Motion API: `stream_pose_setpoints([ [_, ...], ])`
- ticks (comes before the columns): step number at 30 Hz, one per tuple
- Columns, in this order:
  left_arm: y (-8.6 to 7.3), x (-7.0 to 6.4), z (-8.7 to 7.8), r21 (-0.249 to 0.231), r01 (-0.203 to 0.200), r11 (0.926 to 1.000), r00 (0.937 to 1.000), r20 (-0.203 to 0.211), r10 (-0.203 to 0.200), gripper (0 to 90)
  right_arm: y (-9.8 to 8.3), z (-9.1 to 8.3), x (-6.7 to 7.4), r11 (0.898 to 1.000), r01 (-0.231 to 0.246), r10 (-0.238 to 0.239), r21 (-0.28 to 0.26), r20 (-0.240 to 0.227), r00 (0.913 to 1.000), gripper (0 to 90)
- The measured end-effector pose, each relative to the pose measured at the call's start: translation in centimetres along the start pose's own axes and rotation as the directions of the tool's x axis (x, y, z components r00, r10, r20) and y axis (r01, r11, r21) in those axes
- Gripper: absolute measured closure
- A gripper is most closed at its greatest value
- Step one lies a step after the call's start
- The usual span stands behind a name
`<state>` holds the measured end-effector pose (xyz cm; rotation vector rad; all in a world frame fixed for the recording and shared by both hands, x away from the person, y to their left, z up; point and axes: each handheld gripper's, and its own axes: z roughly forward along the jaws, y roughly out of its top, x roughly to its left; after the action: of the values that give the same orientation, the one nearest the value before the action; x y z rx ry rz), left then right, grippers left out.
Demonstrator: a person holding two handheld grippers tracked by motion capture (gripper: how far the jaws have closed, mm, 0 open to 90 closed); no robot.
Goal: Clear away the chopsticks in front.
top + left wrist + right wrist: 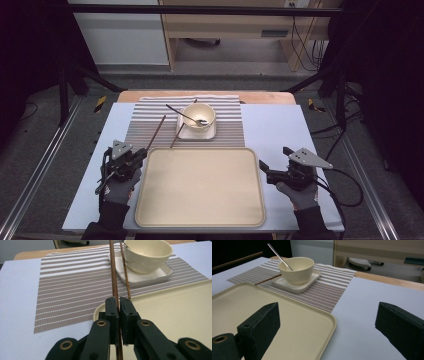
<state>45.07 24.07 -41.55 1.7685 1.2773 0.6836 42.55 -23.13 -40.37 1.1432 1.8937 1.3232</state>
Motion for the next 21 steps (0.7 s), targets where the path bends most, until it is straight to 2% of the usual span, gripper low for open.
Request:
stream_pose_setpoints([
  [9, -0.6, -1.4, -1.2, -0.008, 0.005, 1.0000, 1.0000, -0.002, -0.005, 85.1, 0.1, -0.1, 0.0, 1.000, -0.005, 0.005, -0.004, 0.002, 1.0000, 6.0],
  [14, -1.1, -3.0, -1.4, -0.013, 0.018, 0.9997, 0.9998, 0.005, -0.018, 85.1, 0.1, -0.1, 0.0, 1.000, -0.006, 0.006, -0.003, -0.002, 1.0000, 5.8],
  [15, -1.3, -3.3, -1.5, -0.020, 0.030, 0.9993, 0.9995, 0.009, -0.030, 85.0, 0.1, -0.2, 0.0, 1.000, -0.004, 0.004, -0.004, -0.002, 1.0000, 5.8],
  [21, -3.0, -5.0, -2.1, -0.034, 0.045, 0.9984, 0.9990, -0.003, -0.046, 85.1, 0.2, -0.4, -0.1, 1.000, -0.010, 0.010, -0.012, -0.004, 0.9999, 5.8],
])
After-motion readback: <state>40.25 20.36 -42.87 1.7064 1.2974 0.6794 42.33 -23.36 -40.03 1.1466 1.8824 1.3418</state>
